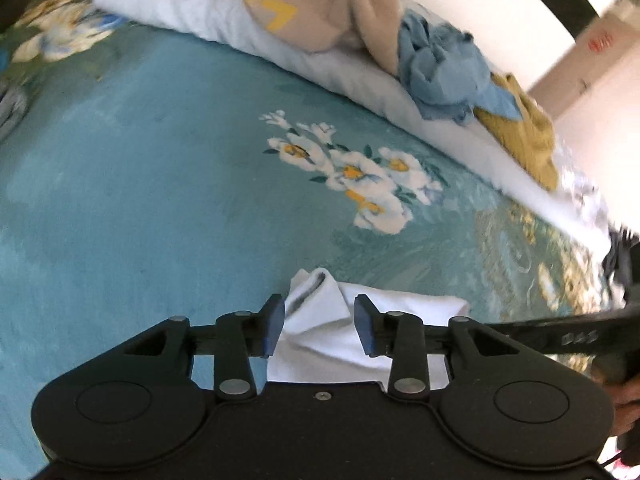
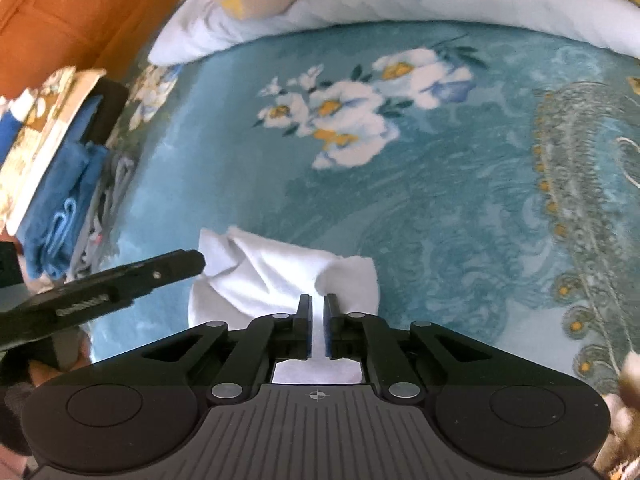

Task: Fold clothes
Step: 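Pinch the folded T-shirt end with the left gripper while the right gripper pinches beside it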

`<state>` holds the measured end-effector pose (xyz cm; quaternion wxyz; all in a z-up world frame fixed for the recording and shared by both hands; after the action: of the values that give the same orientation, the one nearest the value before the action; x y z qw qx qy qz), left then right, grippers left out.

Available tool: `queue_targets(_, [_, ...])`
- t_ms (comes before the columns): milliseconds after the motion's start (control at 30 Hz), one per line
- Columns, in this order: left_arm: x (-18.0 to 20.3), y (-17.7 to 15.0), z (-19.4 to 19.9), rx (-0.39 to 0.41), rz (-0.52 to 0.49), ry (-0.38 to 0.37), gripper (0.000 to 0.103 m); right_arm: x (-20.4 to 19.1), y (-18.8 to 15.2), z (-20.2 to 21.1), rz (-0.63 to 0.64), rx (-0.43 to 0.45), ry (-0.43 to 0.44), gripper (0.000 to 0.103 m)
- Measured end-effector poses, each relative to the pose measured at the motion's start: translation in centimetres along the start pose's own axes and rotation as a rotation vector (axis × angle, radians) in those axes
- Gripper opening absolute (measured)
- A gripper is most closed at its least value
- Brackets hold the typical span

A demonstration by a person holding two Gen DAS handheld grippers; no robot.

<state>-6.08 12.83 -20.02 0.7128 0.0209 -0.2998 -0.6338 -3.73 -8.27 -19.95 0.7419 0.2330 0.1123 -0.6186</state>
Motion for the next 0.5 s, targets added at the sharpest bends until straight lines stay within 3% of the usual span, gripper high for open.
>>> queue_targets(200, [0.3,0.6,-2.3,-0.035,-0.099,-0.006,0.031,0.8,0.5,0.1,-0.023,0.031,-0.010,0.007])
queue_targets(267, [0.2,0.6,-2.4,-0.033,-0.082,-0.064,0.015,0.7,0.7,0.0,-0.032,0.040,-0.007,0.007])
queue_targets(400, [-0.5,0.8,-1.6,-0.002,-0.039,-0.150,0.011,0.3,0.8,0.2,-0.042,0.057,0.008,0.007])
queue_targets(500, [-1.0,1.0,-1.9,-0.004,-0.023,-0.150,0.010,-0.2,0.7,0.8,-0.040,0.075,0.041,0.007])
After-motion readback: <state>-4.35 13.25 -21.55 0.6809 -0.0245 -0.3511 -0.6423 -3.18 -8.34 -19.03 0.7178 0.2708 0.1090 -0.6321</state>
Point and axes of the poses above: each gripper's, at about its wrist camera, not at the fingertips, and z roughly against the way its jaws point, x to its right, y to its top, the point moved 5 cm from there along -z, roughly the way its jaws point, and after that the axes turned 4 degrees about -x, right-handed, at the moved point
